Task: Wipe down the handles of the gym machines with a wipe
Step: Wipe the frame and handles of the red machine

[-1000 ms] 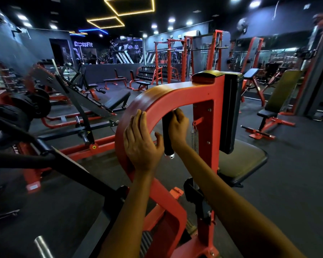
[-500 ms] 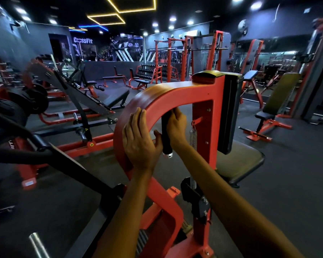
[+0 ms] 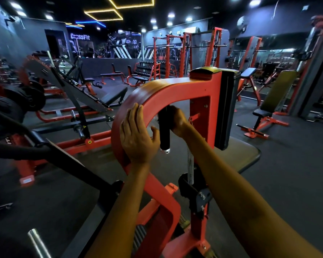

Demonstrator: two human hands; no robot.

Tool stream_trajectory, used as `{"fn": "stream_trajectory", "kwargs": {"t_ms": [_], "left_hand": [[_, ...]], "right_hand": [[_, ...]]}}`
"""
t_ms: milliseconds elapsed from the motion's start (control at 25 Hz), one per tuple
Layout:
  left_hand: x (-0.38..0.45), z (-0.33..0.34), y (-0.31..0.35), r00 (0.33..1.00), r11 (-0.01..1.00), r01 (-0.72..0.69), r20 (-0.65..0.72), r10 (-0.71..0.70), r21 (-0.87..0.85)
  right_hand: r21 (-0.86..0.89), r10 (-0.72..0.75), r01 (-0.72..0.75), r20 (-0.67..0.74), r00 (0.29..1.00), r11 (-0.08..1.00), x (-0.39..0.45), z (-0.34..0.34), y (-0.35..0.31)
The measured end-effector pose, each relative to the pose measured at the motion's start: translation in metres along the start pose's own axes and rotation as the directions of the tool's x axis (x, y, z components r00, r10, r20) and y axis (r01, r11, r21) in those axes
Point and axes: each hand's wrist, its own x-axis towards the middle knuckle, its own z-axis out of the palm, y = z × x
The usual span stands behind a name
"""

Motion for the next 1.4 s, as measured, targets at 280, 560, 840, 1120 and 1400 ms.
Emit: {"fn": "stream_trajectory", "kwargs": {"t_ms": [280,560,840,1120,1400], "left_hand": [[0.000,-0.001,0.000,1.000,1.000,0.017,0.025,-0.016,-0.003],[-0.001,0.000,0.000,1.000,1.000,0.014,0.027,-0.014,0.011],[-0.002,0.001,-0.001,0.999,1.000,0.017,0.030,-0.018,0.022],[-0.002,0.002,-0.001,0.999,1.000,0.025,0.041,-0.026,0.012],[-0.002,0.002,-0.001,0.999,0.999,0.018,0.037,-0.019,0.027]], "right_hand": [[0.022,-0.025,0.027,-0.103,0.994,0.999,-0.014,0.009,0.017],[0.008,-0.111,0.112,-0.054,0.992,0.994,-0.032,0.004,0.043],[-0.143,-0.089,0.082,-0.040,0.995,0.986,-0.043,-0.008,0.069],[0.008,0.110,-0.110,-0.157,0.981,0.994,-0.051,-0.005,0.092],[0.455,0.419,-0.325,-0.121,0.900,0.829,-0.058,-0.014,0.095]]}}
